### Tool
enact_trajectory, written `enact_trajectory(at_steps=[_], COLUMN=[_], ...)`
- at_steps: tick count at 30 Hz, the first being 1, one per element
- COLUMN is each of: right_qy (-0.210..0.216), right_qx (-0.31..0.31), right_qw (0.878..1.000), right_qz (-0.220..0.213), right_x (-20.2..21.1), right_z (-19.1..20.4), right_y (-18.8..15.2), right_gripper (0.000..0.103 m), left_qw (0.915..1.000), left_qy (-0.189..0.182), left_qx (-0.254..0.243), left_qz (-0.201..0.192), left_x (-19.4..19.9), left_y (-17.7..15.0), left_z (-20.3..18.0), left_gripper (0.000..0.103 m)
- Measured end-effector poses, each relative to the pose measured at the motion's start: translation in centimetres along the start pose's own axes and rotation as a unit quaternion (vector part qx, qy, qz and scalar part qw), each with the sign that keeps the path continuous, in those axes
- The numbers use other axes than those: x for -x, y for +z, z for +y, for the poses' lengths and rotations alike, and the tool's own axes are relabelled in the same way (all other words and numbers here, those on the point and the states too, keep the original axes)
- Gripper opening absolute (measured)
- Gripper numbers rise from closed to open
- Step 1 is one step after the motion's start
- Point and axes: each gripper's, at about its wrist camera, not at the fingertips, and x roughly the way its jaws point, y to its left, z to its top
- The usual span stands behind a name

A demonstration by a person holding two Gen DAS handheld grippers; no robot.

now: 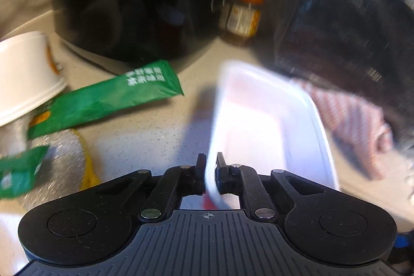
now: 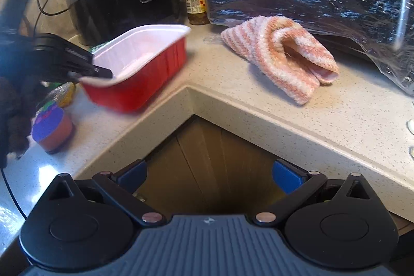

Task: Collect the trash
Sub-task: 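Lift the red tray with the left gripper and turn it over, then grasp the purple eggplant sponge with the right gripper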

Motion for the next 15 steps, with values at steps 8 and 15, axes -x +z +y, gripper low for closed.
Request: enact_trajectory(at_steps=[8, 15], right_qy=[0.054, 0.129], right_qx=[0.031, 0.13], right_qw=[0.998, 0.983], right_qz=[-0.012, -0.01], right_x=[-0.4, -1.8], right_z=[4.3, 12.6], right_y=[1.4, 2.1], right_gripper=[0.103, 0.103], left_qw=[0.9928, 0.9704], left_qy=[-0.017, 0.117], left_qx=[0.08, 0.182], left_qz=[-0.087, -0.107], left_x=[11.7, 20.3], left_y=[-4.2, -11.5], left_z=[5.7, 13.9], left_gripper=[0.01, 0.011])
